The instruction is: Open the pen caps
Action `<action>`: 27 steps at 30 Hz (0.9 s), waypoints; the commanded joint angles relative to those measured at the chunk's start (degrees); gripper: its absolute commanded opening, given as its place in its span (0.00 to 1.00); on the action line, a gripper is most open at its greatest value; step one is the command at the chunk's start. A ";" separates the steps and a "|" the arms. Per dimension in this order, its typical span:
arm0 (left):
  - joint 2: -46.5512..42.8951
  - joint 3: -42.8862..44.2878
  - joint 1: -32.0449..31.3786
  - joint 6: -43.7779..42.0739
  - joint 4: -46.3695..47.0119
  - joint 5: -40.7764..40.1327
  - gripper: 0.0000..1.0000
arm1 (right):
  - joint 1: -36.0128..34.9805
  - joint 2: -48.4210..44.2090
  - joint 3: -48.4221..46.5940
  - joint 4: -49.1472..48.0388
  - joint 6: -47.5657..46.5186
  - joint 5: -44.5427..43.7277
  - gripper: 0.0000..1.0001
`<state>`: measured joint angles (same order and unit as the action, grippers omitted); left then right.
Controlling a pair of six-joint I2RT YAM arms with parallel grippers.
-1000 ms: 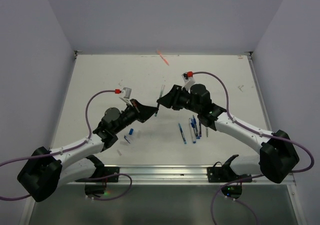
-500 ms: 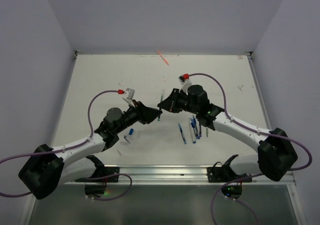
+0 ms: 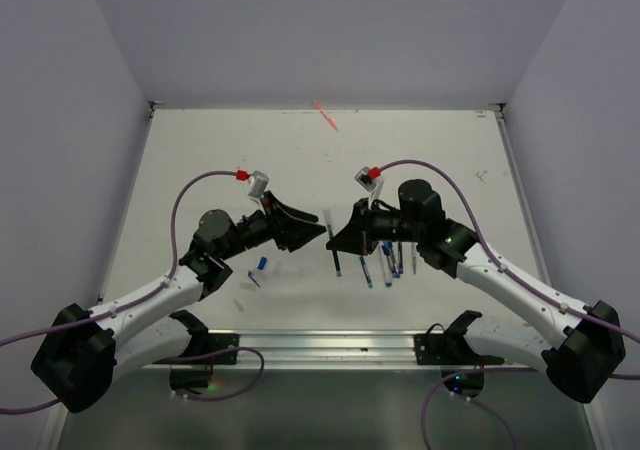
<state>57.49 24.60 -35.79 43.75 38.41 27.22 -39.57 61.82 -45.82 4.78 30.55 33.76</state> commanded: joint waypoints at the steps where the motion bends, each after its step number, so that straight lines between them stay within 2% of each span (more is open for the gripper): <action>1: 1.39 0.28 0.28 1.16 8.59 8.10 0.59 | -0.15 -2.31 1.52 -0.28 -2.77 8.85 0.00; 3: 1.57 -0.69 0.20 3.26 14.63 10.30 0.59 | -0.15 -2.23 1.79 -0.82 -2.51 10.01 0.00; 6: 1.66 -1.31 0.28 4.76 18.35 11.80 0.59 | -0.15 -1.53 1.88 -0.73 -2.68 10.89 0.00; 16: 4.03 -0.78 0.20 6.97 20.12 12.77 0.56 | -0.33 0.40 2.93 -7.15 0.04 11.77 0.00; 27: 7.01 0.10 0.11 8.99 21.88 13.73 0.51 | -0.24 0.93 2.05 -8.03 0.39 11.24 0.00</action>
<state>63.53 23.86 -35.75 51.09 56.51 38.87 -39.75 62.54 -42.72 -0.69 30.44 44.58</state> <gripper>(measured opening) 0.516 0.070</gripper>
